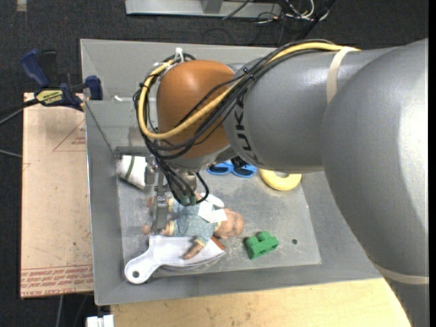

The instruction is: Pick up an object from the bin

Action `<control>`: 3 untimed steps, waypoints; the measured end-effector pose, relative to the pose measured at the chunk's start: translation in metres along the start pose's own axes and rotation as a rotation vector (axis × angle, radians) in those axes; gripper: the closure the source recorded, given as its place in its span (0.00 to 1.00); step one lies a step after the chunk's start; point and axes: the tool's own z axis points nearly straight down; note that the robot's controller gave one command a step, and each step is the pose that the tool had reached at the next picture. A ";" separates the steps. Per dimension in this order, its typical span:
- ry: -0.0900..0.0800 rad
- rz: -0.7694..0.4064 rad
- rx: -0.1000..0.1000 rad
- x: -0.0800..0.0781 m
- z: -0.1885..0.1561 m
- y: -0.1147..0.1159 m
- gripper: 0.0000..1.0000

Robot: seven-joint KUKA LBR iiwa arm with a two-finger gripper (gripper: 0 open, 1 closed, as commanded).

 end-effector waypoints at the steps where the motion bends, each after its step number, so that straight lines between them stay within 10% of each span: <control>1: -0.006 0.004 -0.002 -0.002 -0.005 -0.001 0.00; 2: -0.011 -0.064 -0.004 -0.010 0.030 -0.020 0.00; 3: -0.008 -0.219 -0.002 -0.015 0.085 -0.056 1.00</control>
Offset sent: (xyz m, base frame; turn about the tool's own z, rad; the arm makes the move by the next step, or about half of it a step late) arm 0.0166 -0.0454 -0.0743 -0.1318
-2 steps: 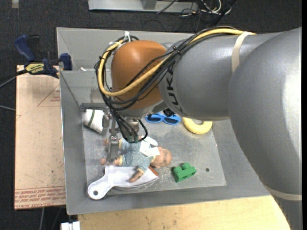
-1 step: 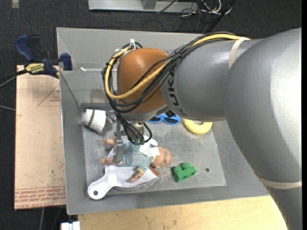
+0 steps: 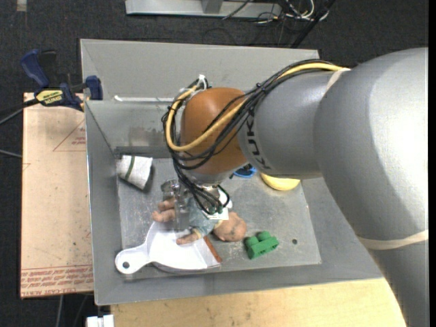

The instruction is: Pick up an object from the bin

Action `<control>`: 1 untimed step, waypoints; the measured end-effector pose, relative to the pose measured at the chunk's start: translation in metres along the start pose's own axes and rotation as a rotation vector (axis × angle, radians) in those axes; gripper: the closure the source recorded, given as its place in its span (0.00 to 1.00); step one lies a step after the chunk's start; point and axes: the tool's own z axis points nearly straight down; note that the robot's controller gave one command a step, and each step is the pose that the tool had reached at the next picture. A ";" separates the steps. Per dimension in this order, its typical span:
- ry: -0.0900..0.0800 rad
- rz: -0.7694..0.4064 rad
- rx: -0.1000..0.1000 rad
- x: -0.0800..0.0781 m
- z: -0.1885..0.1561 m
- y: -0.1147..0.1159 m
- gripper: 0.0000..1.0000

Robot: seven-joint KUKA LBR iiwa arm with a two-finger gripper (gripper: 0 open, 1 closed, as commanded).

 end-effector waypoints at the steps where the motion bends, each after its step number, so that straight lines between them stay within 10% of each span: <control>1: 0.000 0.000 0.000 0.000 0.000 0.000 1.00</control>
Offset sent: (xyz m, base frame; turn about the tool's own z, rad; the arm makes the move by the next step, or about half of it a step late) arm -0.0016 -0.0047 0.0654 -0.0206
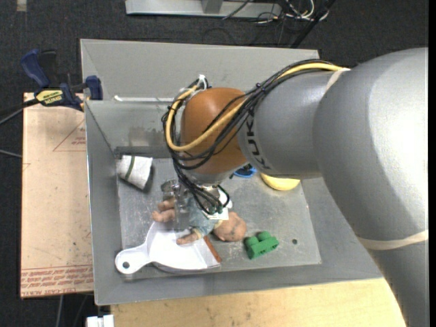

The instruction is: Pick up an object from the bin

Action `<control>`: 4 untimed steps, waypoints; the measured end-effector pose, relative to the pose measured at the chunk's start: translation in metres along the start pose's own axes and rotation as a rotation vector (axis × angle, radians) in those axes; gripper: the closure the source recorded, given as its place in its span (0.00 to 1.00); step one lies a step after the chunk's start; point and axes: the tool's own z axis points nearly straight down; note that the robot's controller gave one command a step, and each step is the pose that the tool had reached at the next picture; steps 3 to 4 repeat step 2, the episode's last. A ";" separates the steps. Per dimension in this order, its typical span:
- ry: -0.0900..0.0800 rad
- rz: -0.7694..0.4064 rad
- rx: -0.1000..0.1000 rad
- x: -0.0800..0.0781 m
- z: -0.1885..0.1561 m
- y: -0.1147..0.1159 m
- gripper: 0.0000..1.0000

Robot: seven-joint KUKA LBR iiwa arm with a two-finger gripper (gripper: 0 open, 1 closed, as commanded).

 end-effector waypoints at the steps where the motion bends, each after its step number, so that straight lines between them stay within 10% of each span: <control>1: 0.008 -0.011 0.000 0.004 -0.031 -0.002 1.00; 2: -0.003 -0.002 -0.002 -0.007 -0.123 -0.007 1.00; 4: -0.003 -0.002 -0.002 -0.007 -0.123 -0.007 1.00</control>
Offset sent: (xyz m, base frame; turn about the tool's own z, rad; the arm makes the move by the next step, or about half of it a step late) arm 0.0077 -0.0067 0.1237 -0.0038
